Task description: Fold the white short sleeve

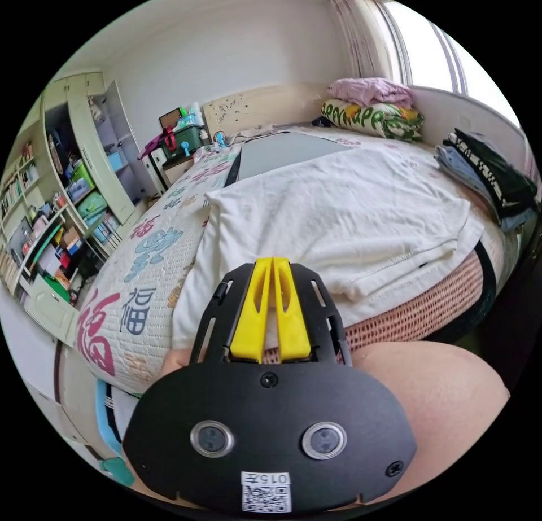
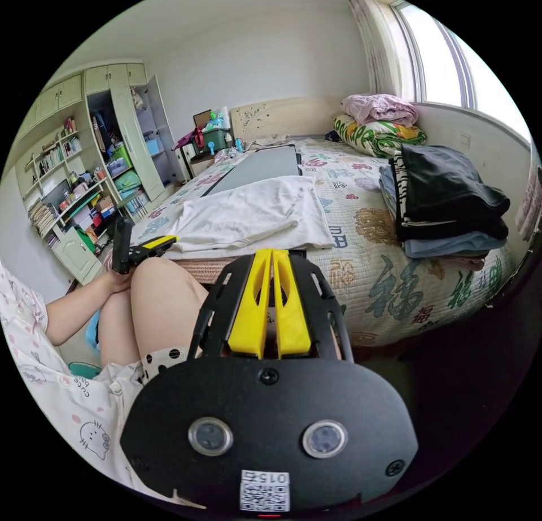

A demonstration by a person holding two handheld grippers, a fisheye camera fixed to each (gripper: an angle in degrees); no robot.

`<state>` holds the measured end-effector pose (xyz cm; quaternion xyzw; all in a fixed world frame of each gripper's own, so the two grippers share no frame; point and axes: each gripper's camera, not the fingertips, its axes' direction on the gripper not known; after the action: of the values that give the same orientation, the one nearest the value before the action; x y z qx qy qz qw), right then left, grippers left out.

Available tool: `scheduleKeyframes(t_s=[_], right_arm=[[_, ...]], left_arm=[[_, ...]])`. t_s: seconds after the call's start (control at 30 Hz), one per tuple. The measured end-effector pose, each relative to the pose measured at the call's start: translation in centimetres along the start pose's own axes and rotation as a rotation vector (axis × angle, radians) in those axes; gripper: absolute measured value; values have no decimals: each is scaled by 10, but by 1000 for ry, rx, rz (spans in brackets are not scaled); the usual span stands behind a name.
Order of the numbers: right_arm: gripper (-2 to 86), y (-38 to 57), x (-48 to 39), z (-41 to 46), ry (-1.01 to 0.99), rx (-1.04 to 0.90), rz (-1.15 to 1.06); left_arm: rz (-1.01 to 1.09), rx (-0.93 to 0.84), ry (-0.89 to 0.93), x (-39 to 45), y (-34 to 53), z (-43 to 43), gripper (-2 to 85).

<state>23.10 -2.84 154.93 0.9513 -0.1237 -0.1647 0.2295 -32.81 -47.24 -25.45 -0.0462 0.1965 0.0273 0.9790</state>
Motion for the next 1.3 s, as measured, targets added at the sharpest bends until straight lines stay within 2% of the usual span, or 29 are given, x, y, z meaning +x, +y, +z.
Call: scheduleKeyframes(t_s=[0.23,0.33,0.43,0.53,0.6,0.67,0.77,0.87,1.1,1.3], right_arm=[[-5,-35,4,-62,-44,24,127],[-5,-60,0,-123,60,118,216],[-5,-96,-13,-224,46,339,225],[-5,-131,-22,-344,26,633,222],[-5,-146,-24,-434,-79,915,229],[-5,-154,-27,-483,-193,1074,244],[-5,-170,-33,-530,-440,1240,262],[-5,-191,-41,-555,-591,1276,274],[-5,-238,-40,-587,-763,1276,287],[-5,-292,-20,-586,-862,1239,266]], left_arm=[[9,-1,-27,-25,-1,12,-1],[10,-9,-30,-37,-4,22,-1],[13,-25,-24,-52,-5,30,-2],[-3,-92,100,-84,-13,41,-3],[-84,-151,233,-115,-19,52,-5],[-144,-152,510,-156,-22,60,-6],[-215,-48,568,-186,-19,47,-7],[-198,109,515,-206,-15,14,-7],[-163,93,510,-211,-20,7,-1],[-85,99,574,-168,-50,3,28]])
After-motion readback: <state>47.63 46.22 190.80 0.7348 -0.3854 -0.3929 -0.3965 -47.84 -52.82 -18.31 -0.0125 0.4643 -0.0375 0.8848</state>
